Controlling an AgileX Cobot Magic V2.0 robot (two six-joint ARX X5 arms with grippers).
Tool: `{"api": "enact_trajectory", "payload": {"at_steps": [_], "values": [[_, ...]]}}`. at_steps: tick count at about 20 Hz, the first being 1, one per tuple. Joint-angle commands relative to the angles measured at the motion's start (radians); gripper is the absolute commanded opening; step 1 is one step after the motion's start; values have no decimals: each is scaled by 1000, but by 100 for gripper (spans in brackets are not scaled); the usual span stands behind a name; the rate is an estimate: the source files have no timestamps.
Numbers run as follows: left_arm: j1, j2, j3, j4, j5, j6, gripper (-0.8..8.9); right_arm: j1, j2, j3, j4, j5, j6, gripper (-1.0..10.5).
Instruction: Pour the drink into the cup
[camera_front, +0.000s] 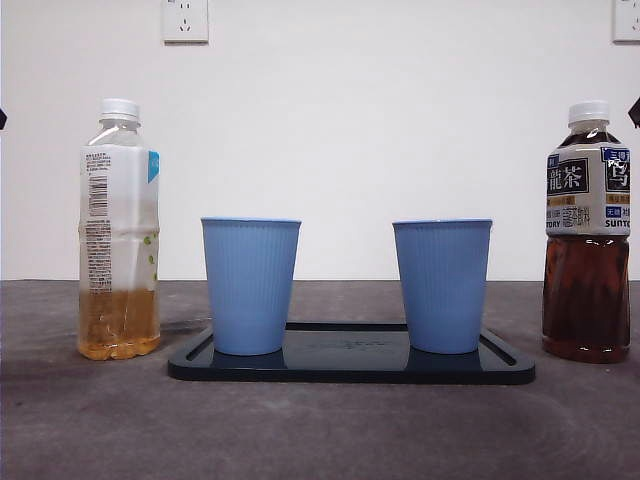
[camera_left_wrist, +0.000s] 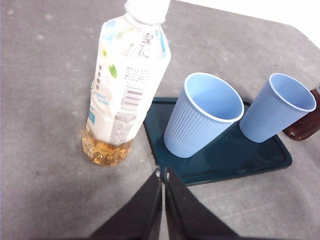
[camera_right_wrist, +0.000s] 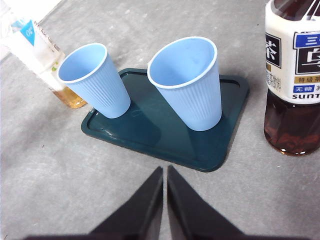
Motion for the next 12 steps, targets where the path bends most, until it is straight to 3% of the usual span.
{"api": "enact_trajectory", "payload": {"at_steps": [1, 5, 9, 12], "values": [[34, -53, 13, 7, -11, 173, 7, 5, 3, 16, 10, 0, 7, 8], [210, -189, -49, 102, -64, 354, 7, 5, 3, 16, 10, -1, 7, 8], [334, -330, -241, 287, -121, 364, 7, 5, 3, 16, 10, 0, 7, 8], [372, -399, -347, 287, -121, 363, 7, 5, 3, 16, 10, -1, 7, 8]]}}
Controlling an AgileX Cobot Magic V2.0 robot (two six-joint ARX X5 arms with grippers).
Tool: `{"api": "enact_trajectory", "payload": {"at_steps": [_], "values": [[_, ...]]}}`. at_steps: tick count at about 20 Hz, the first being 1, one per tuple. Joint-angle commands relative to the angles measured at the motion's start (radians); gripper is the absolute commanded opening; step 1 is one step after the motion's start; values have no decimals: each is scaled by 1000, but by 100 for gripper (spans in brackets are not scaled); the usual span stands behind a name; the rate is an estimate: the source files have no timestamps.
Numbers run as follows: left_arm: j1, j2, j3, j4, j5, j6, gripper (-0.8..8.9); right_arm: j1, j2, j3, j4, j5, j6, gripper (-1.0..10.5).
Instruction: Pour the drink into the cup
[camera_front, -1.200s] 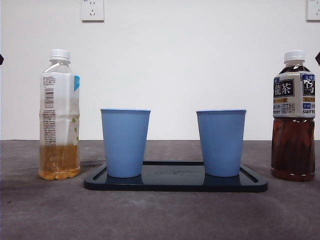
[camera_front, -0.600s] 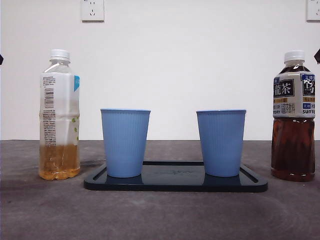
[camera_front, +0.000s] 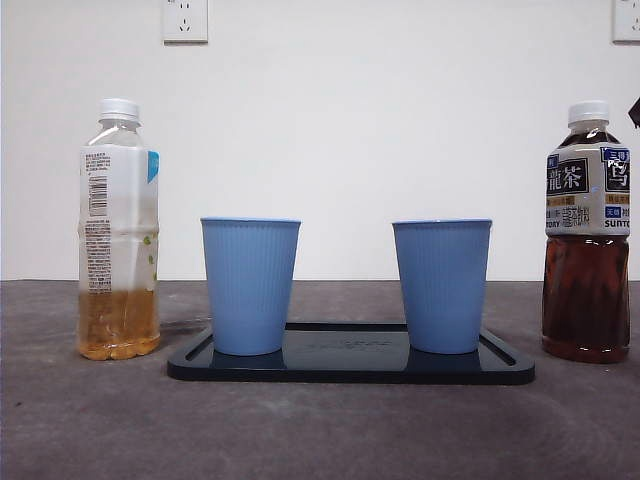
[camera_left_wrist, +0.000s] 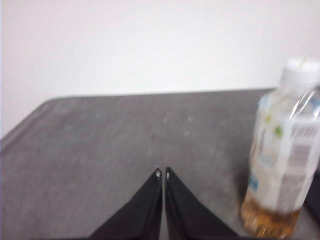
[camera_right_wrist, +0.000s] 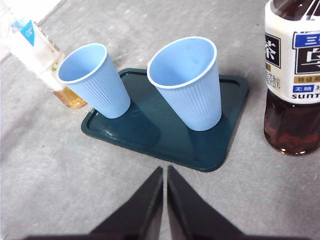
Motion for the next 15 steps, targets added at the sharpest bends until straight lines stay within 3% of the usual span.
{"api": "enact_trajectory", "payload": {"at_steps": [1, 7, 15], "values": [[11, -29, -54, 2, -3, 18, 8, 5, 3, 16, 10, 0, 7, 8], [12, -85, -159, -1, -3, 17, 7, 5, 3, 16, 10, -1, 6, 8], [12, -92, -164, -46, -2, 14, 8, 5, 3, 16, 11, 0, 7, 8]]}}
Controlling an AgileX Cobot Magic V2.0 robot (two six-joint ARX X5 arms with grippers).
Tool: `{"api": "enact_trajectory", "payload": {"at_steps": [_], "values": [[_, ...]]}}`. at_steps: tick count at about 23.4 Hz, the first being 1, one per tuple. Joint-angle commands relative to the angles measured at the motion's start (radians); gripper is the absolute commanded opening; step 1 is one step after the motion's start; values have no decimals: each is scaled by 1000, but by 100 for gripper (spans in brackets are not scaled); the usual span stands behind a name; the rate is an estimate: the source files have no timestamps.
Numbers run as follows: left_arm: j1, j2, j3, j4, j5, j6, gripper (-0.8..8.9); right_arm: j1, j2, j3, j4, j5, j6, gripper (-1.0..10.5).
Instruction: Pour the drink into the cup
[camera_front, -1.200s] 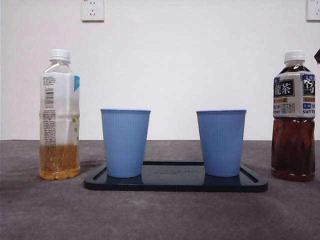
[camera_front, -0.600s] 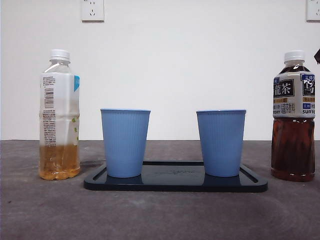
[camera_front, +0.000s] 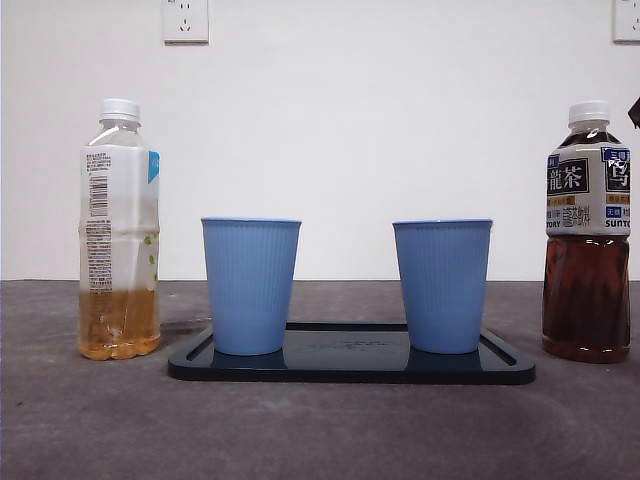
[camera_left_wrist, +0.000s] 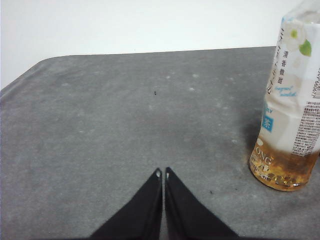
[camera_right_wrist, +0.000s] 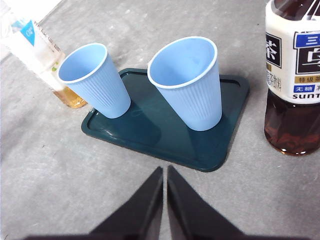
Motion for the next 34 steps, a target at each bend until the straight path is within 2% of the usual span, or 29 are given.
{"api": "enact_trajectory", "payload": {"at_steps": [1, 11, 12, 15, 20, 24, 34], "values": [[2, -1, -21, -5, -2, 5, 8, 5, 3, 16, 11, 0, 6, 8], [2, -1, -21, -5, -2, 5, 7, 5, 3, 16, 11, 1, -6, 8], [2, -1, -21, -4, -2, 5, 7, 5, 2, 15, 13, 10, -62, 8], [2, -1, -21, -5, -2, 5, 7, -26, -57, 8, 43, 149, -177, 8], [2, -1, -21, -5, -2, 5, 8, -227, -219, -149, 256, 161, -284, 8], [2, -1, -21, -5, -2, 5, 8, -343, -344, -303, 378, 162, -287, 8], [2, -1, -21, -5, -2, 5, 7, -370, -440, -453, 418, 187, -278, 8]]}}
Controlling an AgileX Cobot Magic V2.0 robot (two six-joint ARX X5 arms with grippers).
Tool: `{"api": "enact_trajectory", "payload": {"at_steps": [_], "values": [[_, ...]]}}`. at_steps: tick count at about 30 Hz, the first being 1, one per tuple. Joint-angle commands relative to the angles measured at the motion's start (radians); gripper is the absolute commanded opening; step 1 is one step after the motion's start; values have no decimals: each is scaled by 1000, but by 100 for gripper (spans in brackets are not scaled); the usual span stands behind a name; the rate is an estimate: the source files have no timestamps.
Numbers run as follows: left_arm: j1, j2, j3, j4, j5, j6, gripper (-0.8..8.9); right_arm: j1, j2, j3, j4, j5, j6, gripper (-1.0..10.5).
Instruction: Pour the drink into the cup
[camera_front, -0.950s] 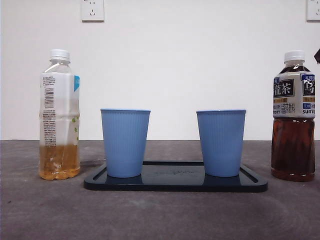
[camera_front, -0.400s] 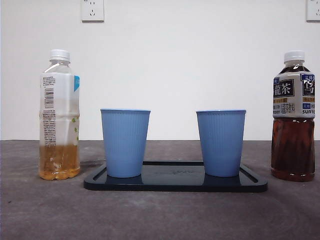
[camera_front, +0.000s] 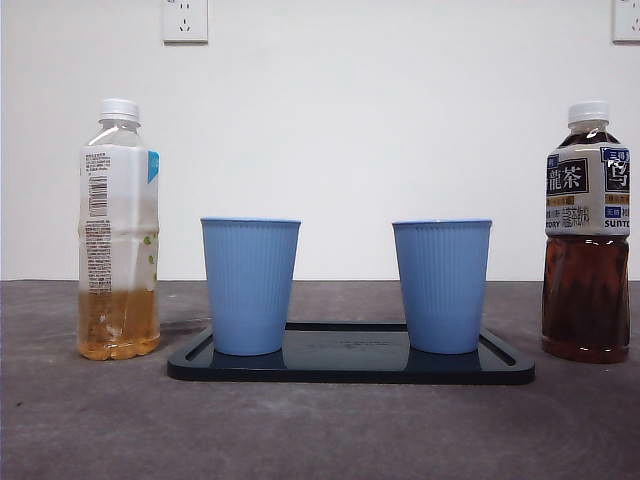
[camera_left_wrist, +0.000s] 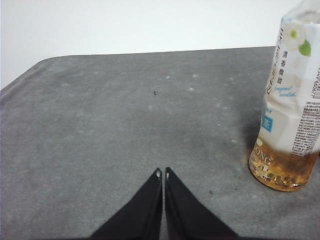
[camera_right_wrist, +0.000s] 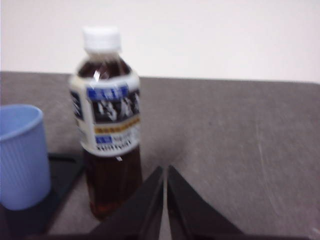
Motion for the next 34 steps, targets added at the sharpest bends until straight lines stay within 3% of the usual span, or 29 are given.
{"api": "enact_trajectory", "payload": {"at_steps": [1, 13, 34], "values": [[2, -1, -21, -5, -2, 5, 7, -3, -12, -24, 13, 7, -5, 8], [2, -1, -21, -5, -2, 5, 7, -3, -16, -48, -63, 3, 6, 8], [2, -1, -21, -4, -2, 5, 7, -2, -16, -48, -40, 3, 5, 8]]}}
